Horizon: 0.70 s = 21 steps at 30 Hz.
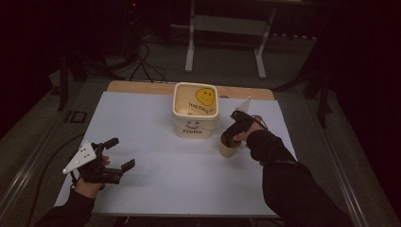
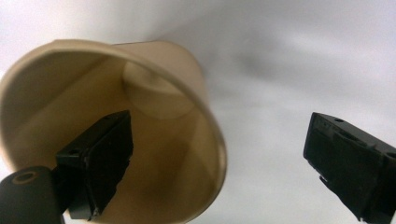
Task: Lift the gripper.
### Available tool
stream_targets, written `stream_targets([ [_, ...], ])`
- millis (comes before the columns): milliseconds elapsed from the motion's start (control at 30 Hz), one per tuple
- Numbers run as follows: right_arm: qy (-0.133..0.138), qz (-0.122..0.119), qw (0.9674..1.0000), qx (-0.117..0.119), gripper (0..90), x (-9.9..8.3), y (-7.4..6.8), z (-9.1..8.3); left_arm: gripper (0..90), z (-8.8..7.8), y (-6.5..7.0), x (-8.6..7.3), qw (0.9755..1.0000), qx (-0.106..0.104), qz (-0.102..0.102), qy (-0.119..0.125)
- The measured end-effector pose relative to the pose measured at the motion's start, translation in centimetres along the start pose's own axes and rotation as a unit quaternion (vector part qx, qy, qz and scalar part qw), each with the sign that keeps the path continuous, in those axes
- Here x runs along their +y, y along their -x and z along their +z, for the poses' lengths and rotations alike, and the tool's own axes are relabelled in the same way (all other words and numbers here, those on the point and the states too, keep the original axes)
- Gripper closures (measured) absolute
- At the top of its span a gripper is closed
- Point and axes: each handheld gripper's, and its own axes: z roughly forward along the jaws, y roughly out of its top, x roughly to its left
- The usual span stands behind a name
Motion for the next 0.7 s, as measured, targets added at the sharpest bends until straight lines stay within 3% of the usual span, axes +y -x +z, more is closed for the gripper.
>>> stream_targets([
  [700,-0.008,-0.003,0.9999,0.006,8.1,0.0,-0.1,-1.2,0.7,0.1,0.0,0.0,1.0000,-0.008,0.001,0.002],
])
